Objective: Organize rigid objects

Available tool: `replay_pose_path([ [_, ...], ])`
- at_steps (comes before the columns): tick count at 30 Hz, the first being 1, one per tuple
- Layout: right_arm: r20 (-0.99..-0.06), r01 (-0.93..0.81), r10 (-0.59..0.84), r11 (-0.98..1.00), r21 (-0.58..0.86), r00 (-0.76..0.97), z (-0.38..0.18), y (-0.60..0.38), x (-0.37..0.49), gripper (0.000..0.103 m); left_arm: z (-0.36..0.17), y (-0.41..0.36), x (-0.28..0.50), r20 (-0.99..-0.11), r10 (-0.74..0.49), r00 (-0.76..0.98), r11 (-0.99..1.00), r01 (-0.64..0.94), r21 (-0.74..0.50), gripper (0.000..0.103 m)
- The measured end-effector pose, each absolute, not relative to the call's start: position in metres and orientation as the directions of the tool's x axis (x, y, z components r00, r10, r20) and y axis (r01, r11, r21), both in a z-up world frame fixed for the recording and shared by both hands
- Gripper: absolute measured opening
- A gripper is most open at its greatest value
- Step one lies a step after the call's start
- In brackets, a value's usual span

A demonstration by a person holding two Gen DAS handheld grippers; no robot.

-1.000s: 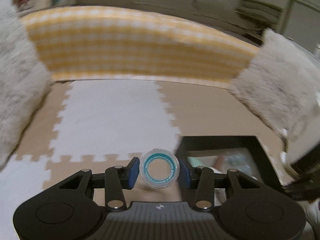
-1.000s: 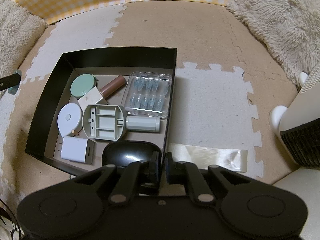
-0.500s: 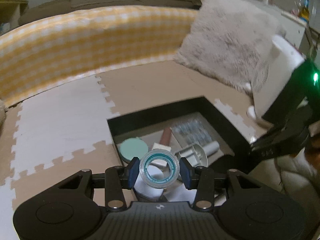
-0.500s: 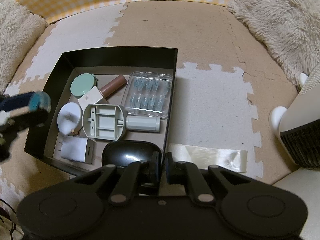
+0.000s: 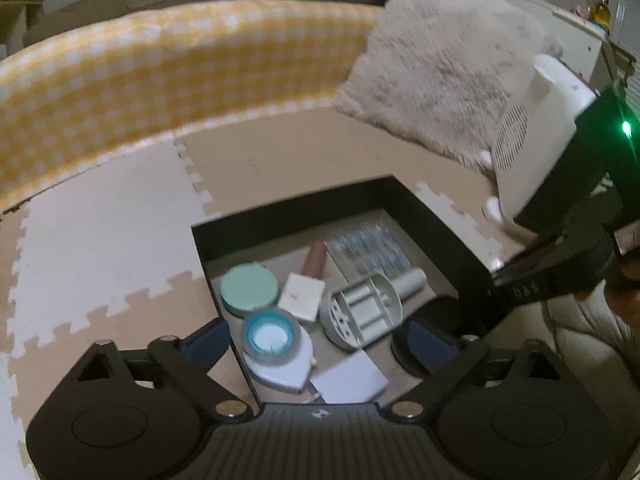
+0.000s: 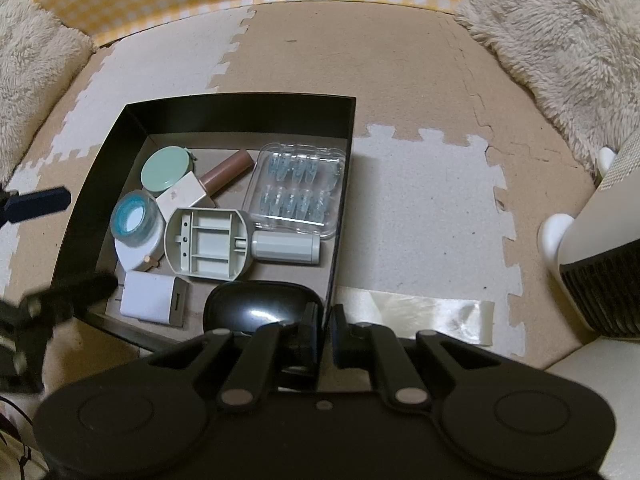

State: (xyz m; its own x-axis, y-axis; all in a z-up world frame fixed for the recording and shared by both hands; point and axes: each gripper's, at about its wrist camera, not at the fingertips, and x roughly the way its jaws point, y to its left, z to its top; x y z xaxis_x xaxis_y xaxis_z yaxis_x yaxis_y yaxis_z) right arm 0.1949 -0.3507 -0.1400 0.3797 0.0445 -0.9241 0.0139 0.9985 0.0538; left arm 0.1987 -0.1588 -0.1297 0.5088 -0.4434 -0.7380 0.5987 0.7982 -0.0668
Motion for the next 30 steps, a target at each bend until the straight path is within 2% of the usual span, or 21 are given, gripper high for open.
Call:
replay_pose_path([
  [5,-0.924,0.014,0.044,0.998,0.054,0.380,-0.140,-0.351,0.195,0.007,-0.132,-0.159,0.197,-0.757,-0.441,0.482,0.801,0.592,-0.089,0.103],
  [20,-0.924,0.013,0.038,0.999,0.046,0.382,-0.139,-0.350,0.195,0.007,-0.124,-0.150,0.192,-0.763,-0.433,0.481,0.836,0.531,-0.139,0.103],
  [24,-0.915,0.037,-0.010,0.999,0.006,0.403,-0.131,-0.352,0.193,0.022,-0.118,-0.146,0.190,-0.755,-0.434,0.492,0.841,0.521,-0.145,0.103],
  [30,-0.882,0.077,-0.023,0.997,0.015,0.471,-0.102,-0.355,0.185,0.032,-0.101,-0.141,0.183,-0.730,-0.439,0.524,0.850,0.506,-0.149,0.103],
])
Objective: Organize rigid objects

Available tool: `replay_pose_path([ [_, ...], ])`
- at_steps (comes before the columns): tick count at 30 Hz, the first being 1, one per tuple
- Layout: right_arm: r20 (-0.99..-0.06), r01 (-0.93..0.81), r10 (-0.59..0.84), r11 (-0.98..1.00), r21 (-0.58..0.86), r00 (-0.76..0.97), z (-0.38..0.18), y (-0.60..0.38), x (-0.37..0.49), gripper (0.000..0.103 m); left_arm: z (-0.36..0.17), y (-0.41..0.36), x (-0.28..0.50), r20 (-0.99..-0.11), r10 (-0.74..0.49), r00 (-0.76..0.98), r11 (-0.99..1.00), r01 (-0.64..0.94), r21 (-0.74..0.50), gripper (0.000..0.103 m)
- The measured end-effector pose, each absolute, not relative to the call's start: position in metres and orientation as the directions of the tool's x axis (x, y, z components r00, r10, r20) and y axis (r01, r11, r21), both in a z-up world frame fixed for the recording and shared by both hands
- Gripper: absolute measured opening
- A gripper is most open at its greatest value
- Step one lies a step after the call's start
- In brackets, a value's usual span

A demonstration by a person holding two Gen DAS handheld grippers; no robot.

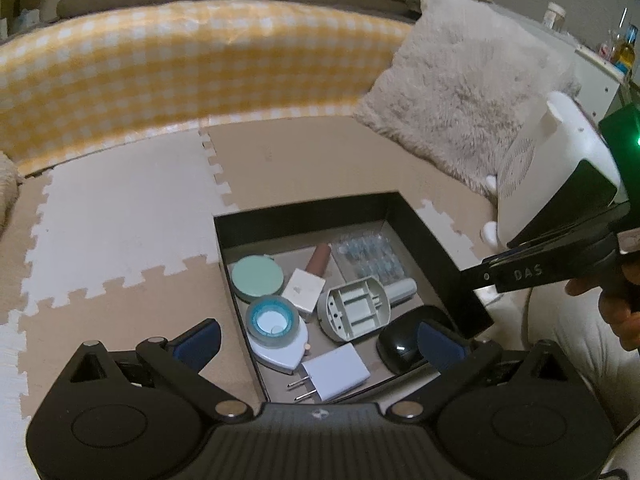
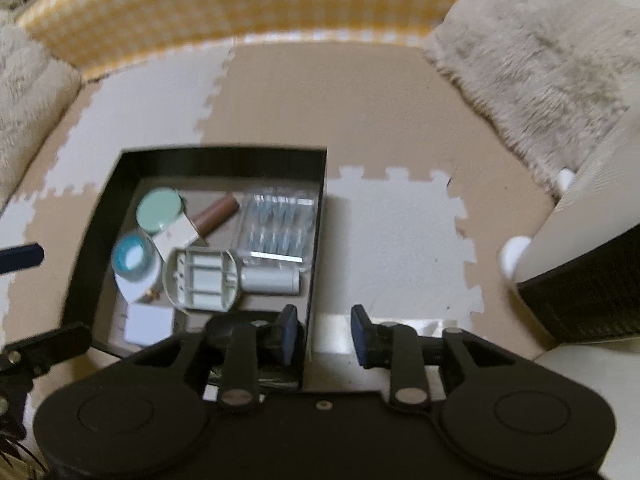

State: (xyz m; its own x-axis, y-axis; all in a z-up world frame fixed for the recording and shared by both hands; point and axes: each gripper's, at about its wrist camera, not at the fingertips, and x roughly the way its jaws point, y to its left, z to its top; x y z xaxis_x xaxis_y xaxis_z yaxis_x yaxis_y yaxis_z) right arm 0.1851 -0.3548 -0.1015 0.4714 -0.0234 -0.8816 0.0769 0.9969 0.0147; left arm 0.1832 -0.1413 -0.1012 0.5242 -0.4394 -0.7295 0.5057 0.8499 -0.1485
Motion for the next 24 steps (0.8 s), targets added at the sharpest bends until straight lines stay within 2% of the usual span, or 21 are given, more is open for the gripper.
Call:
replay_pose_path([
  [9,-0.825,0.052,0.063,0.992,0.111,0.561,-0.048,-0.336,0.153,0.051,-0.058,-0.119,0.163,-0.654,-0.448,0.610,0.873,0.458,-0.171,0.103],
  [17,-0.771,0.055,0.073,0.989,0.139,0.633,-0.016,-0.320,0.107,0.055,-0.030,-0.097,0.132,-0.630,-0.379,0.678,0.914,0.383,-0.138,0.103],
  [24,-0.717,0.045,0.065,0.990,0.134,0.694,0.001,-0.306,0.063,0.064,-0.022,-0.081,0.104,-0.636,-0.343,0.691,0.930,0.345,-0.127,0.103],
])
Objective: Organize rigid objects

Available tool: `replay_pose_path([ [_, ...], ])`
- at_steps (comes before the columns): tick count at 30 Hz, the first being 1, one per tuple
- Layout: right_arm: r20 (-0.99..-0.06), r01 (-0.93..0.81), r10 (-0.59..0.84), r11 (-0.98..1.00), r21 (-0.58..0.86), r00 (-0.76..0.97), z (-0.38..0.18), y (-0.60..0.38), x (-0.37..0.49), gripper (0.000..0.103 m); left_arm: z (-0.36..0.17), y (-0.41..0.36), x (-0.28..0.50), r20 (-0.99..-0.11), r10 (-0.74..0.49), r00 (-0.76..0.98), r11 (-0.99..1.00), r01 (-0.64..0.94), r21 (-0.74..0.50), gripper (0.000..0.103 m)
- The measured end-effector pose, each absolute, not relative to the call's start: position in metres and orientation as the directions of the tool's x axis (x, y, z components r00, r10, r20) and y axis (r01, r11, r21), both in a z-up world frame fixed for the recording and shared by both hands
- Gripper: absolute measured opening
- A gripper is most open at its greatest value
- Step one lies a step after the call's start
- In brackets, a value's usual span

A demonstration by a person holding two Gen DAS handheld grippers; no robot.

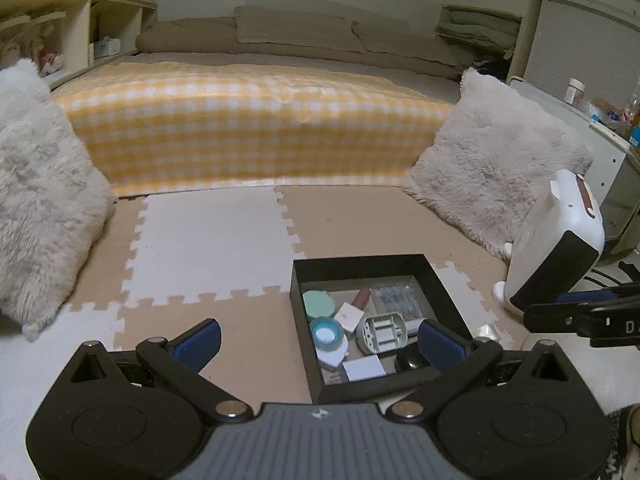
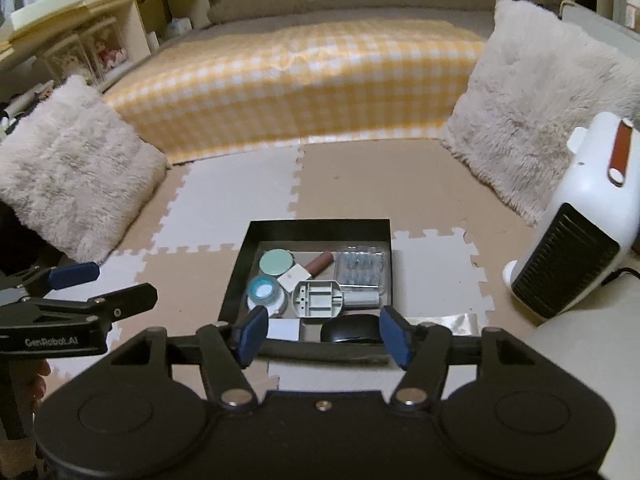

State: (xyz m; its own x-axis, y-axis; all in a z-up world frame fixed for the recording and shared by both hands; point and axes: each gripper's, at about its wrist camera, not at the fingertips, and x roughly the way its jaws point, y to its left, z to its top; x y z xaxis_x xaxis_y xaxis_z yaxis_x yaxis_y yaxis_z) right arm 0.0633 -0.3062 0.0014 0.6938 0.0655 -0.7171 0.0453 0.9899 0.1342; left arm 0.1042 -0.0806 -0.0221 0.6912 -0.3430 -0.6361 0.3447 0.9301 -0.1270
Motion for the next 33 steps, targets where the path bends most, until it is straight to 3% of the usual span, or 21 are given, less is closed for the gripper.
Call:
replay_pose_path([
  [11,-0.648,0.106,-0.019,0.990,0.096,0.762,-0.006,-0.290,0.022,0.082,-0.021,-0.058,0.074,-0.626,-0.276,0.730,0.955,0.280,-0.094,0.103],
  [33,-0.509,0.162,-0.125,0.986,0.028,0.851,-0.011,-0.270,-0.016,0.102,-0.018,-0.043,0.037,-0.562,-0.218,0.798,0.968,0.250,-0.021,0.103],
])
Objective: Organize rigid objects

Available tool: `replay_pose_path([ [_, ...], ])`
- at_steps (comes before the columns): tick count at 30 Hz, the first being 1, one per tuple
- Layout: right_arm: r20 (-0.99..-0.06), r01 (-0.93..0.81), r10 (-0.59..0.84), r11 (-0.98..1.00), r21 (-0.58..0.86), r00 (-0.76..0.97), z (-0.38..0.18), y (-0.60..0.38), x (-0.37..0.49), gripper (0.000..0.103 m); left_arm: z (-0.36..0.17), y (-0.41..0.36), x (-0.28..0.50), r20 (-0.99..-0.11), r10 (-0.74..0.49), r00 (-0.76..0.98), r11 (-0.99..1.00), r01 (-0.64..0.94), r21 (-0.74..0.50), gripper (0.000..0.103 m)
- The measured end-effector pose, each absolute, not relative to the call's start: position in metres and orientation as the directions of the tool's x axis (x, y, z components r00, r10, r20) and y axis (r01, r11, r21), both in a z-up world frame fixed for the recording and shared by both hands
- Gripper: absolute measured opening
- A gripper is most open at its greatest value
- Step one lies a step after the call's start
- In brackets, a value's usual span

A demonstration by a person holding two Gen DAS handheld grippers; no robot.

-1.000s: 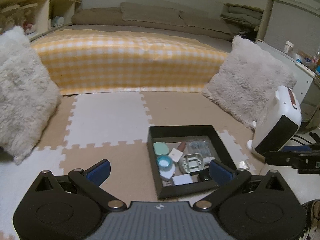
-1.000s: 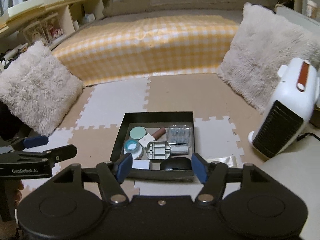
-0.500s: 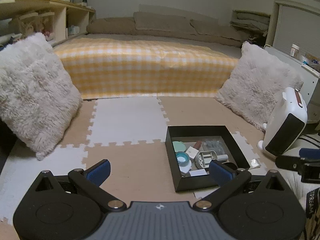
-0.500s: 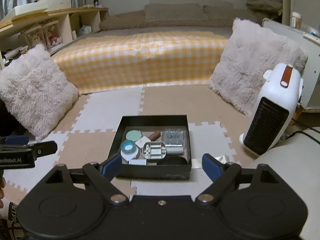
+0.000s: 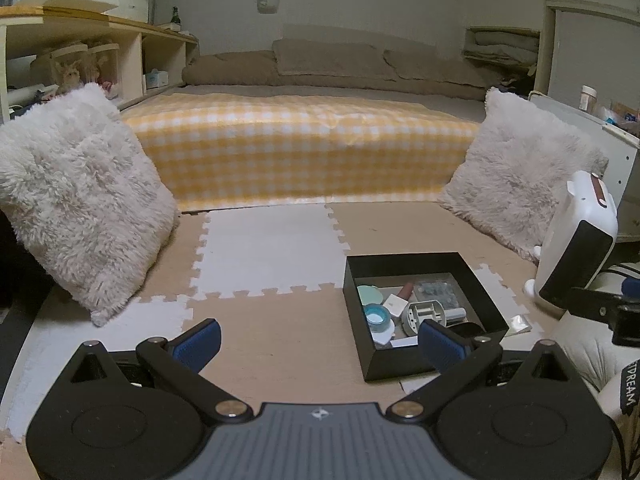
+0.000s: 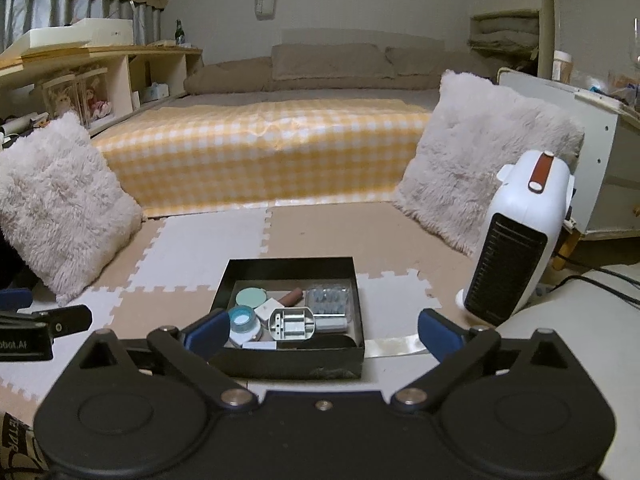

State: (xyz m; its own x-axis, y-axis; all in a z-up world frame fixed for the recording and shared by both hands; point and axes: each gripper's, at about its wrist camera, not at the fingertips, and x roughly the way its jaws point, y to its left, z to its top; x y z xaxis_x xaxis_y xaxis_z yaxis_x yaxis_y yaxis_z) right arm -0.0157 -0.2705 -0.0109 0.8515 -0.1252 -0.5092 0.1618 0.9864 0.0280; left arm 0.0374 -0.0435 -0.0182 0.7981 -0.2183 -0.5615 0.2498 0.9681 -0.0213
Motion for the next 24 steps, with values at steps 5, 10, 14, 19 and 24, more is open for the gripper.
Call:
replay_pose_path([
  [5,-0.485,0.149,-0.128,0.989,0.005,0.865,-0.0103,-0.2659,-0.0198,0.103,-0.0164,-0.0424,0.0365,-0.547,-0.215,0.809,0.970,0.244,-0.020,0.103],
  [10,-0.479,0.141,-0.127,0.990,-0.007,0.869,-0.0101,-0.2633,-0.0192,0.103,-0.0146,-0.0427,0.0347,-0.537,-0.220,0.815,0.968,0.249,-0.018,0.103],
  [14,-0.476,0.139,-0.127,0.990,-0.011,0.870,-0.0102,-0.2628,-0.0196,0.103,-0.0140,-0.0433,0.0335,-0.532,-0.220,0.818,0.968,0.252,-0.012,0.103],
  [19,-0.476,0.138,-0.127,0.990,-0.012,0.870,-0.0101,-0.2623,-0.0200,0.103,-0.0139,-0.0433,0.0326,-0.528,-0.220,0.820,0.968,0.252,-0.010,0.103],
  [24,-0.476,0.137,-0.127,0.990,-0.015,0.870,-0.0103,-0.2619,-0.0202,0.103,-0.0139,-0.0431,0.0327,-0.528,-0.219,0.820,0.968,0.253,-0.009,0.103],
])
